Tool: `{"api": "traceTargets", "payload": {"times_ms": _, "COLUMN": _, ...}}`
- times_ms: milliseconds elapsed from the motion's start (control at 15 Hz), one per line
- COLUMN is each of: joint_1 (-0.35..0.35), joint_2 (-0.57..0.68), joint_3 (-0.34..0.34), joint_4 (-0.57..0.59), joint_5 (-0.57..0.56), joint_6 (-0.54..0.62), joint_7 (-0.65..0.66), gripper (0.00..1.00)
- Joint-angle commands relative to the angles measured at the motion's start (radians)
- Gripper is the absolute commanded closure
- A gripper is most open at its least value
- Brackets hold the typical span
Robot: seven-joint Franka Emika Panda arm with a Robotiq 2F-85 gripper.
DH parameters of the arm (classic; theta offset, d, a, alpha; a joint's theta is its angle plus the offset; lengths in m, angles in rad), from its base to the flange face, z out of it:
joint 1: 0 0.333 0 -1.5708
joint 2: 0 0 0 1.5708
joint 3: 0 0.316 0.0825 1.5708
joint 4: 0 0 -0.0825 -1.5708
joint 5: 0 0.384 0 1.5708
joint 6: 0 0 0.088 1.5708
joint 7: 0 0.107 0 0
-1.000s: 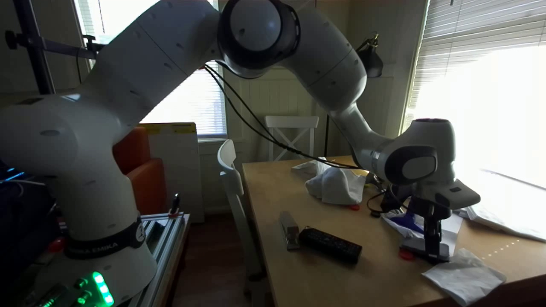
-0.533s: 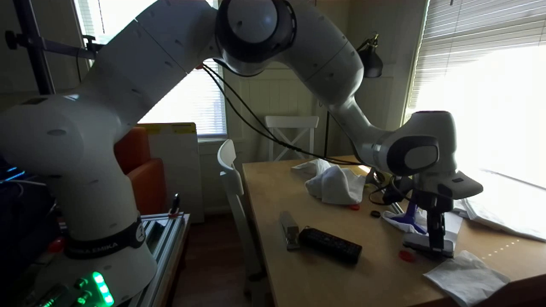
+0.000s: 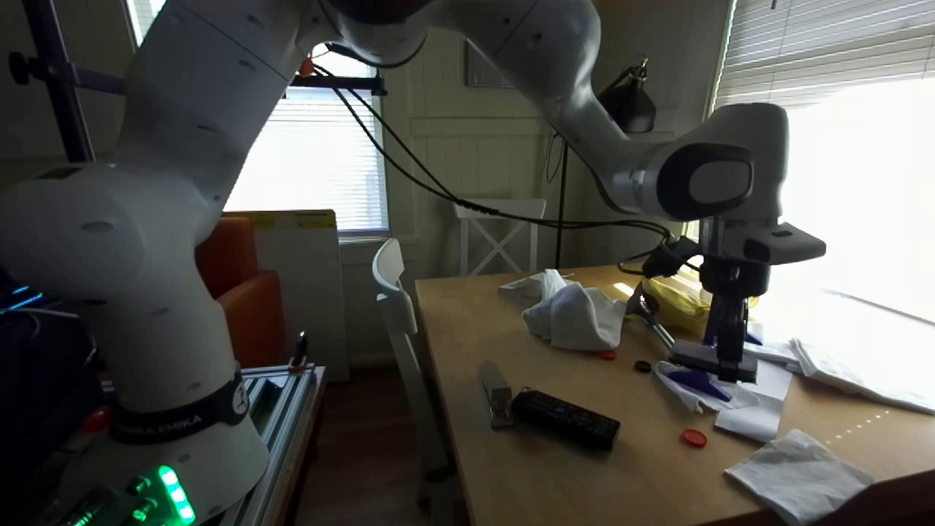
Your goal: Put the grey object on the remote
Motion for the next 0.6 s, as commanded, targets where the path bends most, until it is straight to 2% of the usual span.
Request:
{"api": "traceTargets", "payload": {"times_ms": 0, "joint_1": 0.006, "joint_2": -0.184, "joint_3": 0.023, "joint_4": -0.24, "joint_5": 0.02, "joint_6": 0.14, "joint_7": 0.06, "gripper": 0.64}}
{"api": "traceTargets", "payload": {"times_ms": 333, "joint_1": 0.004, "joint_2": -0.315, "joint_3": 0.04, "joint_4": -0.488, "joint_5": 0.021, "joint_6": 0.409, "joint_7": 0.096, "gripper": 0.64}}
{"api": "traceTargets", "payload": {"times_ms": 533, "joint_1": 0.005, "joint_2": -0.357, "joint_3": 0.038, "joint_4": -0.578, "joint_5": 0.019, "joint_6": 0.475, "joint_7": 0.096, "gripper": 0.64}}
